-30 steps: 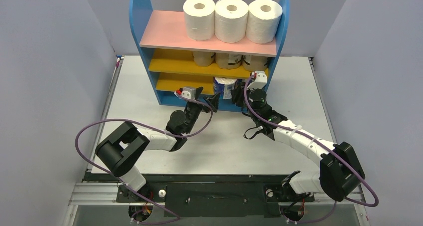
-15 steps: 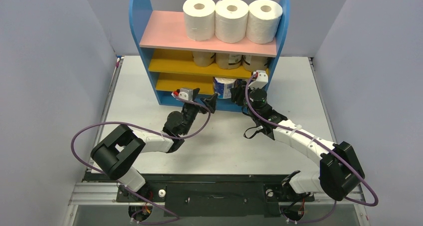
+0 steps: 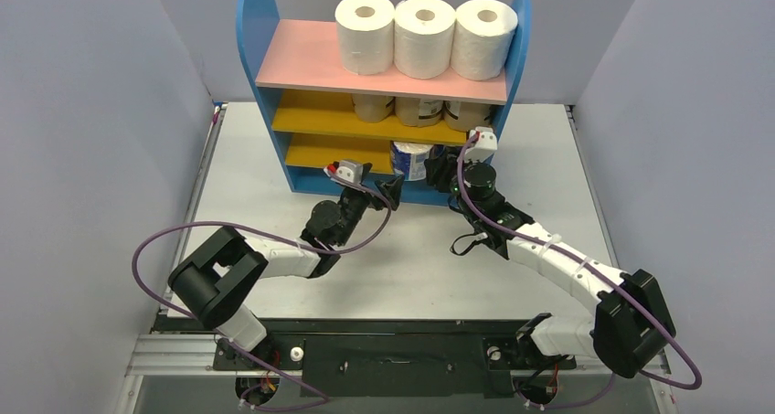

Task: Place and organize the paper towels onto the shelf
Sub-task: Place the paper towel on the shelf.

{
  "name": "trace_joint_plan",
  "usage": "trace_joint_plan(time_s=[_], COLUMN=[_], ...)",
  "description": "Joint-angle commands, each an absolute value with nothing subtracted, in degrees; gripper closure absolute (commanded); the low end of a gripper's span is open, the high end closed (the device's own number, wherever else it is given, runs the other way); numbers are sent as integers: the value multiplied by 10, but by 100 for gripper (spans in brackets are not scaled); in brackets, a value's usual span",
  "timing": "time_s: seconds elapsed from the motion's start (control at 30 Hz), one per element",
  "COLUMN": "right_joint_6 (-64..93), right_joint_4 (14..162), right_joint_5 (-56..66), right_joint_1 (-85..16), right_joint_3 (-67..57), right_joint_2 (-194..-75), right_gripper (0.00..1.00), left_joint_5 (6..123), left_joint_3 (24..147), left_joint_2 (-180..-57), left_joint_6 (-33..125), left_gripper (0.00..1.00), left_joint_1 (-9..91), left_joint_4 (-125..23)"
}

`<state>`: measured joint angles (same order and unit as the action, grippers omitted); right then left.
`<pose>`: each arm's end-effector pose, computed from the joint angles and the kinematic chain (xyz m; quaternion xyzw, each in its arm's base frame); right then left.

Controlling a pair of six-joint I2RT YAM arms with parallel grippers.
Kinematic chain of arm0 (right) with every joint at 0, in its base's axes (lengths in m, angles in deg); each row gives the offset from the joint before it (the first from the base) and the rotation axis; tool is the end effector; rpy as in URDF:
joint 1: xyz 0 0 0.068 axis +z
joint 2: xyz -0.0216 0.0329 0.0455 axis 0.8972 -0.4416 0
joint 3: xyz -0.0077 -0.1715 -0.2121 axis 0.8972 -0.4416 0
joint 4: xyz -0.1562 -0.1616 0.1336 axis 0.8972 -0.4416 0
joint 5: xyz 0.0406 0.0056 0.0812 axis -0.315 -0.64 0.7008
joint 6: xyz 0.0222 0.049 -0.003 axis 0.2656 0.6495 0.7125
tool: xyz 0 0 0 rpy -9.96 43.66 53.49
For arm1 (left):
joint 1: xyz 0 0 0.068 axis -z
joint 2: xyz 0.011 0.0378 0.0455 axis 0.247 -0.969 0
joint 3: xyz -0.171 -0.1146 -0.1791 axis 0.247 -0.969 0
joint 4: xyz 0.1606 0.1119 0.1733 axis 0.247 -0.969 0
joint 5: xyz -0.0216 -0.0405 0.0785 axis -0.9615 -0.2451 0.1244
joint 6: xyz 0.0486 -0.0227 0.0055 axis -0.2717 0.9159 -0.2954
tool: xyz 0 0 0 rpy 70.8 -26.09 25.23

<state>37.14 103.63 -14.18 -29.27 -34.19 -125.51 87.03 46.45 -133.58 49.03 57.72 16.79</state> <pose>0.2452 0.1600 0.2938 0.0312 0.7674 0.2733 0.5792 0.2328 -0.2082 0.2267 0.0627 0.6254 -0.3041 0.7159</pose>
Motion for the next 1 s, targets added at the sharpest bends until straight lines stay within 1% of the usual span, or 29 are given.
trace_joint_plan(time_s=[0.0, 0.23, 0.67, 0.97], right_joint_6=[373, 376, 355, 354], right_joint_4=[1037, 997, 858, 798], right_joint_5=[-129, -122, -132, -160], right_joint_1=[-296, -295, -295, -295], right_joint_3=[-333, -344, -433, -470], right_joint_2=[-1236, -1175, -955, -876], right_gripper=[62, 62, 61, 61], left_joint_5=[866, 888, 919, 943], left_joint_3=[505, 535, 560, 574], left_joint_2=[-1352, -1374, -1394, -1402], left_joint_6=[476, 472, 472, 471], left_gripper=[4, 4, 4, 4], left_joint_1=[586, 587, 590, 602], left_joint_4=[165, 146, 126, 122])
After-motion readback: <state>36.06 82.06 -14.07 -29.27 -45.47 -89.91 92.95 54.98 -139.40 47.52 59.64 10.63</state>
